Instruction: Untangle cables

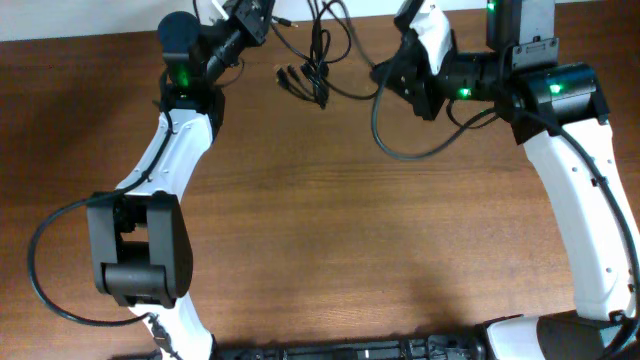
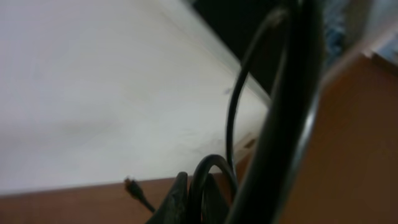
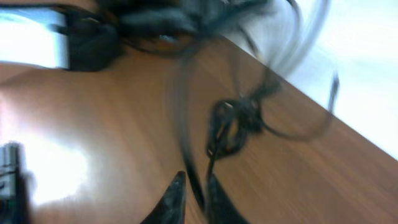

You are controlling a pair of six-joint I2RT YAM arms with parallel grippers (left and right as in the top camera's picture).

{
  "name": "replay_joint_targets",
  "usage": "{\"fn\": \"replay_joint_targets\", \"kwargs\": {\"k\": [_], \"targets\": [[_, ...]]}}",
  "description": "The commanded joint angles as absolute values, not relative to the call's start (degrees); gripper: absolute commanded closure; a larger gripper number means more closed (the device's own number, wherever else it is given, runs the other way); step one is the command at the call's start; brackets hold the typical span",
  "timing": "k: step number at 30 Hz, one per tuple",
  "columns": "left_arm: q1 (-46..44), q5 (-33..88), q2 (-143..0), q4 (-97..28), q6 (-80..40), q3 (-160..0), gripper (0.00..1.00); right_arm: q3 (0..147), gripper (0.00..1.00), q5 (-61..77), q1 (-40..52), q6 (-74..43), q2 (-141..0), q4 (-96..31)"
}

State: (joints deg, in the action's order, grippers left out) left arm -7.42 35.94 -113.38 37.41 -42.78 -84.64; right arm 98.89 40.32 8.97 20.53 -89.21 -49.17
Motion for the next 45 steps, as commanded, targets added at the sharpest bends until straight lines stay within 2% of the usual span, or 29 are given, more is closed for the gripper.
{"fn": "replay_joint_targets", "kwargs": {"k": [1,4,8,11,14,18,21,25,32,37,45], "targets": [[-7.5,45.7,-113.7,43.7,-34.7,-85.3,1.00,99.3,0.25,22.8,8.9,13.0,-88.4,-49.8],[-7.9,49.7,-113.7,44.8,-29.5,-85.3,1.00,99.3,0.13,22.9,9.0,13.0,-88.4,-48.6],[-9.7,51.7,-113.7,44.6,-25.9,-85.3,1.00,99.3,0.11,25.9,9.0,12.6,-88.4,-45.7],[-11.6,49.9,-113.7,44.6,-25.2,-85.3,1.00,99.3,0.10,27.4,9.0,5.9,-88.5,-44.5],[-13.6,46.8,-113.7,44.6,-25.2,-85.3,1.00,99.3,0.11,28.9,9.0,-1.6,-88.5,-45.7],[-15.6,44.4,-113.7,46.9,-25.2,-85.3,1.00,99.3,0.10,28.8,9.0,-1.8,-88.5,-50.3],[-15.9,40.8,-113.7,50.0,-27.6,-85.4,1.00,99.3,0.10,29.4,9.6,-8.0,-88.5,-52.0],[-16.8,37.4,-113.7,51.0,-32.3,-86.0,1.00,99.3,0.00,30.2,13.3,-12.6,-88.9,-51.9],[-16.8,36.8,-113.7,51.0,-43.0,-88.2,1.00,98.9,0.00,25.7,15.8,-20.3,-95.4,-51.5],[-16.9,38.1,-113.7,55.6,-48.8,-88.6,1.00,98.9,0.01,26.3,15.8,-20.8,-99.4,-49.8],[-16.8,44.2,-113.7,56.3,-48.8,-88.6,1.00,99.0,0.02,25.0,15.7,-6.8,-99.5,-43.7]]}}
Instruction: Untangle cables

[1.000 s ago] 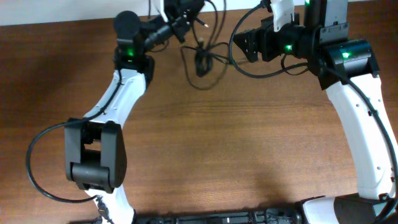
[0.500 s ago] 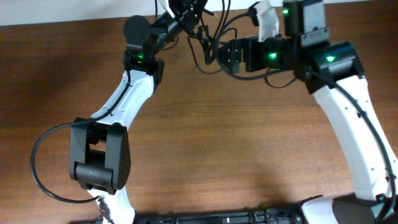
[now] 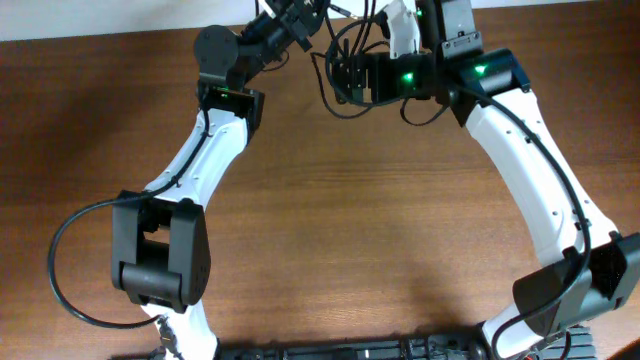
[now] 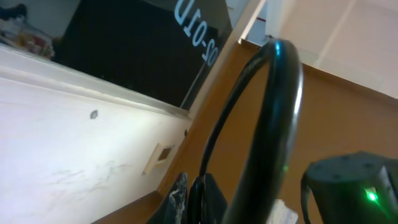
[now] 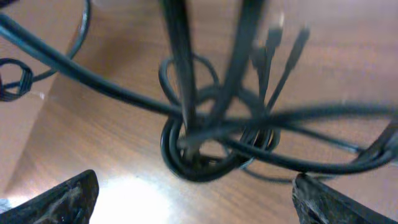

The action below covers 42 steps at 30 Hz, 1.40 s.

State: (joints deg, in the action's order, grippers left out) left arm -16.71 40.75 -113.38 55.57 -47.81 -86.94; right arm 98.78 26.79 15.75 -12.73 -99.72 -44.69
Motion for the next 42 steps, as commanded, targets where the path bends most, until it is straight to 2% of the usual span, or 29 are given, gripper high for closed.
{"fn": "replay_joint_targets", "kwargs": {"k": [1,8,10,14,15,16,17,18,22,23,24,26,28,31,40,42], "targets": [[-16.9,44.9,-113.7,56.4,-48.8,-88.6,1.00,99.0,0.02,24.8,15.7,-5.9,-99.5,-43.1],[-19.5,47.8,-113.7,57.0,-49.0,-88.6,1.00,99.0,0.02,24.8,15.7,-5.8,-99.5,-39.4],[-20.3,47.9,-113.7,57.0,-49.7,-88.6,1.00,99.0,0.09,25.1,15.7,-5.8,-99.5,-39.2],[-22.6,47.9,-113.7,57.0,-49.7,-88.6,1.00,99.0,0.50,28.5,15.7,-5.7,-99.5,-38.1],[-22.9,47.8,-113.7,57.0,-49.8,-88.6,1.00,99.0,0.64,28.7,15.7,-5.8,-99.5,-38.1],[-23.0,47.6,-113.7,57.1,-51.1,-88.6,1.00,99.0,0.83,28.7,15.7,-5.8,-99.5,-38.1],[-23.0,47.6,-113.7,58.2,-52.5,-88.7,1.00,99.0,0.94,28.7,15.7,-5.7,-99.5,-38.1],[-23.0,47.6,-113.7,58.9,-54.0,-88.7,1.00,99.0,0.96,28.6,15.7,-5.7,-99.5,-38.1],[-23.0,49.3,-113.7,64.3,-59.6,-88.7,1.00,99.0,0.96,27.7,15.7,-5.8,-99.5,-37.6],[-23.0,49.3,-113.7,64.3,-59.6,-88.7,1.00,99.0,0.91,28.0,15.7,-5.8,-99.5,-37.6],[-23.0,49.3,-113.7,64.3,-59.6,-88.7,1.00,99.0,0.76,28.5,15.7,-5.8,-99.5,-37.6],[-23.0,48.6,-113.7,64.3,-59.6,-88.7,1.00,99.0,0.29,31.3,15.7,-5.8,-99.5,-37.4],[-23.0,48.4,-113.7,64.4,-60.1,-88.7,1.00,99.0,0.15,32.4,15.7,-5.8,-99.5,-36.1],[-23.0,48.4,-113.7,65.8,-63.8,-88.8,1.00,99.0,0.14,31.1,15.7,-5.8,-99.5,-33.3],[-23.0,48.5,-113.7,71.3,-68.8,-89.2,1.00,98.9,0.14,12.5,15.7,-5.8,-99.5,-28.1],[-23.2,48.5,-113.7,71.3,-69.9,-89.2,1.00,98.9,0.19,10.7,15.7,-6.0,-99.5,-26.8]]}}
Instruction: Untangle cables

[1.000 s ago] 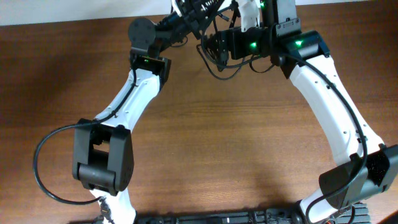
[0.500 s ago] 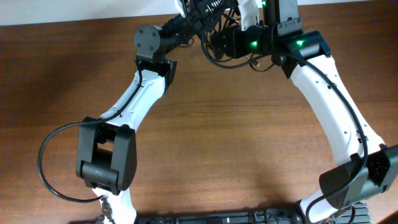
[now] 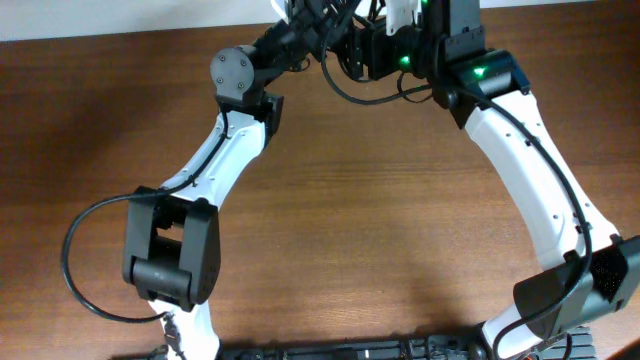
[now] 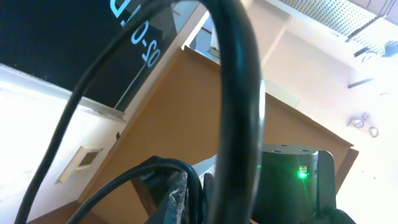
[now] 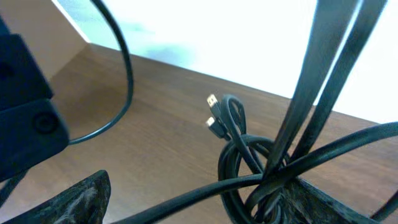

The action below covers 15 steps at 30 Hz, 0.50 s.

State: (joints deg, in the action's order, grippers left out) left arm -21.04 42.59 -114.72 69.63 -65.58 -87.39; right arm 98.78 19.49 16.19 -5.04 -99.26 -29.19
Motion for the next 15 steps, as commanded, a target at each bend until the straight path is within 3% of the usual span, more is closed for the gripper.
{"fn": "replay_joint_targets", "kwargs": {"k": [1,5,9,15], "targets": [[-23.2,48.7,-113.7,71.4,-70.9,-89.2,1.00,98.9,0.22,9.2,15.7,-6.0,-99.5,-26.4],[-23.2,49.3,-113.7,71.4,-73.0,-89.2,1.00,98.9,0.45,0.6,15.7,-7.8,-99.5,-25.6],[-23.2,50.5,-113.7,75.7,-76.0,-89.2,1.00,98.9,0.96,-2.2,15.7,-8.3,-99.5,-25.7],[-23.0,50.9,-113.7,76.9,-77.1,-89.2,1.00,98.9,0.96,-3.2,15.7,-9.7,-99.5,-26.8]]}}
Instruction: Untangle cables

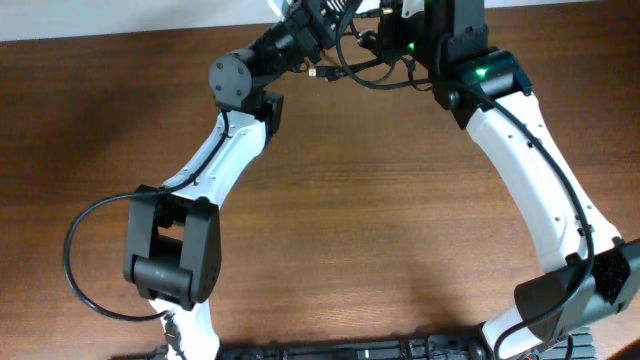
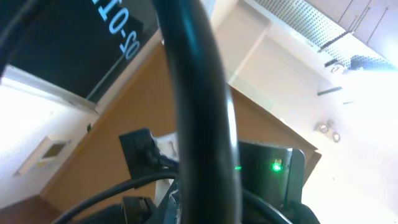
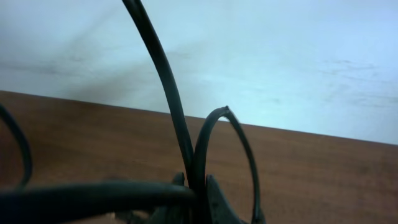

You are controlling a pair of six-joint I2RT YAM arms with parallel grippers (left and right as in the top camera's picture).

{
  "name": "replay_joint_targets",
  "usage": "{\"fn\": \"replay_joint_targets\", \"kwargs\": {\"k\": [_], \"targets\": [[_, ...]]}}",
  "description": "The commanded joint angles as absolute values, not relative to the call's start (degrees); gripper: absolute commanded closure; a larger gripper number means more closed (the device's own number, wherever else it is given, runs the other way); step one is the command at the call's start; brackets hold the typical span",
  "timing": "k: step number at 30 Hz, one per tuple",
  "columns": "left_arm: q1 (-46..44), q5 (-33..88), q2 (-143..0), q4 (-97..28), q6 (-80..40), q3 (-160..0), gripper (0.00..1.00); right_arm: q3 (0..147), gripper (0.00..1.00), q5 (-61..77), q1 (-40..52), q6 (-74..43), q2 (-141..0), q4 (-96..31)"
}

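Note:
A tangle of black cables hangs between my two grippers over the table's far edge, and one plug dangles below it. My left gripper is shut on a thick black cable that fills the left wrist view in front of that gripper. Close to its right, my right gripper is shut on two thin strands that rise from its jaws. A loop arcs beside them. A thicker cable runs off to the left.
The brown wooden table stretches toward me. A white wall stands right behind its far edge. Both arms crowd the top centre, and the right arm's green light shows close ahead of the left wrist.
My right gripper was wide open around the knotted cables; now it is shut on two strands. The bundle hangs higher and looser between the grippers. The left gripper still holds its cable.
First the arms stood apart at the far edge, each gripper shut on a cable, the knot lying between them. Then the right gripper was open over the knot, close to the left one. It stayed open there, and now it is shut on strands.

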State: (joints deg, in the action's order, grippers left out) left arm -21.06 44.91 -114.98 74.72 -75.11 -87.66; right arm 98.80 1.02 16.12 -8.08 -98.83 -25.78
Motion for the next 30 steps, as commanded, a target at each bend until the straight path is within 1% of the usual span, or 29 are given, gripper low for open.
{"fn": "replay_joint_targets", "kwargs": {"k": [1,3,4,5,6,7,9,11,12,13,14,15,17,18,20,21,22,23,25,28,29,30], "targets": [[-23.0,50.8,-113.6,76.9,-77.1,-89.2,1.00,98.9,0.96,-3.2,15.7,-9.7,-99.5,-27.4],[-22.4,50.2,-113.7,76.8,-74.6,-89.2,1.00,99.0,0.96,-2.8,15.7,-9.7,-99.5,-28.9],[-21.7,49.8,-113.7,75.5,-69.5,-89.2,0.99,99.0,0.96,-1.1,15.7,-9.7,-99.4,-29.4],[-20.9,49.4,-113.7,72.4,-64.4,-89.2,0.95,99.0,0.96,1.0,15.7,-9.7,-99.3,-29.9],[-19.5,47.2,-113.7,65.5,-57.7,-89.2,0.86,99.0,0.96,4.4,15.7,-9.4,-98.9,-30.7],[-18.5,45.0,-113.7,59.7,-54.3,-89.2,0.80,99.0,0.96,7.0,15.7,-8.7,-98.5,-31.2],[-16.4,41.1,-113.7,49.9,-48.6,-89.2,0.81,99.0,0.96,12.2,15.7,-7.2,-97.6,-32.3],[-13.9,37.3,-113.7,40.8,-42.1,-89.2,0.78,99.0,0.96,15.5,15.7,-6.1,-96.4,-33.2],[-12.6,35.4,-113.7,36.6,-39.7,-89.2,0.78,99.0,0.96,16.5,15.7,-6.2,-95.7,-33.6],[-11.3,33.6,-113.7,32.8,-38.0,-89.2,0.77,99.0,0.96,16.8,15.7,-6.2,-95.0,-33.8],[-10.3,32.9,-113.7,30.2,-36.8,-89.2,0.74,99.0,0.96,17.0,15.7,-6.2,-94.2,-33.9],[-9.1,32.7,-113.7,27.6,-34.9,-89.2,0.64,99.0,0.96,17.0,15.7,-6.2,-93.5,-33.9],[-7.0,32.8,-113.7,23.3,-33.7,-89.2,0.62,99.0,0.96,17.0,15.7,-6.2,-92.3,-33.9],[-5.6,33.7,-113.7,21.4,-33.7,-89.2,0.59,99.0,0.96,17.0,15.7,-6.2,-91.6,-33.9],[-4.2,37.6,-113.7,21.0,-32.8,-89.2,0.44,99.0,0.96,17.0,15.5,-6.2,-91.2,-33.9],[-3.5,41.3,-113.7,21.8,-31.2,-89.2,0.32,99.0,0.96,16.9,15.1,-6.2,-91.2,-34.1],[-2.7,47.4,-113.7,23.5,-28.7,-89.2,0.18,99.0,0.96,17.0,14.5,-6.2,-91.2,-34.4],[-2.3,51.4,-113.7,24.8,-27.6,-89.2,0.10,99.0,0.96,17.0,14.0,-6.2,-91.2,-34.8],[-1.6,60.4,-113.7,29.0,-25.7,-89.2,0.08,99.0,0.96,17.5,12.9,-6.4,-91.2,-35.4],[-1.9,77.8,-113.7,40.4,-22.3,-89.2,0.14,99.0,0.96,21.5,10.7,-6.5,-91.2,-35.5],[-2.5,83.7,-113.7,45.4,-22.3,-89.2,0.15,99.0,0.96,23.6,9.9,-6.5,-91.2,-35.4],[-3.0,87.1,-113.7,48.3,-22.3,-89.2,0.14,99.0,0.96,25.8,9.5,-6.4,-91.2,-35.3]]}}
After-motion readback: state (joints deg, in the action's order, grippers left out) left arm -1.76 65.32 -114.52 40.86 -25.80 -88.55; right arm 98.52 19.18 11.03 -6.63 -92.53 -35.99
